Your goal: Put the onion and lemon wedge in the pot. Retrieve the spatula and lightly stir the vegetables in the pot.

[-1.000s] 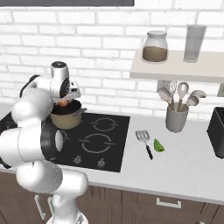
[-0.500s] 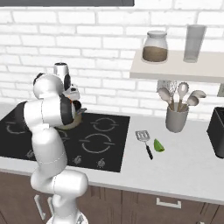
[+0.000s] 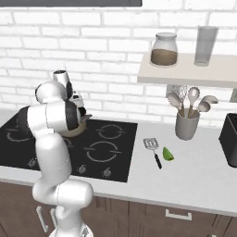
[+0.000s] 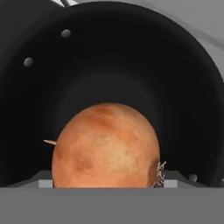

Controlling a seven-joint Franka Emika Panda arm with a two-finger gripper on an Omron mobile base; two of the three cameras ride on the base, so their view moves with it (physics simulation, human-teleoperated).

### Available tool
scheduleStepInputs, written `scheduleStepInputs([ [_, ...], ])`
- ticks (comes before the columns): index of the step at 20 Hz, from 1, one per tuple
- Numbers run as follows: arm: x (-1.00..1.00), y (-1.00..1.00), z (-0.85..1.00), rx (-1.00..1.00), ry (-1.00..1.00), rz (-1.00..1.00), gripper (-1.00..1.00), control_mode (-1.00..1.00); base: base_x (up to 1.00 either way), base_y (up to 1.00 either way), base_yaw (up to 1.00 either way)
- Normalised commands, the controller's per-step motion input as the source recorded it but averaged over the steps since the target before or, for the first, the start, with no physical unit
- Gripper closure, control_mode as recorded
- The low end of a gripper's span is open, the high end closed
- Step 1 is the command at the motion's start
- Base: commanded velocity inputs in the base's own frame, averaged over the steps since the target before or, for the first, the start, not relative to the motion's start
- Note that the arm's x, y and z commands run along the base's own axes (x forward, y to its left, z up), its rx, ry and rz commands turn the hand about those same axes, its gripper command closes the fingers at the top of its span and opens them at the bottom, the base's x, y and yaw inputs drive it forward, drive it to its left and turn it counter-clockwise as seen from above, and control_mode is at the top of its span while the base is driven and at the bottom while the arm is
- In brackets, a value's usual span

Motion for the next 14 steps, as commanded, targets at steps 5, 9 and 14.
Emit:
scheduleStepInputs([
  [5, -0.3, -0.01, 0.02, 0.0, -0.18, -0.06, -1.0, -1.0, 0.0, 0.0, 0.0],
  [9, -0.71, -0.08, 0.21, 0.0, -0.2, -0.04, -1.0, -1.0, 0.0, 0.0, 0.0],
  [14, -0.93, -0.38, 0.52, 0.02, -0.18, -0.01, -1.0, -1.0, 0.0, 0.0, 0.0],
])
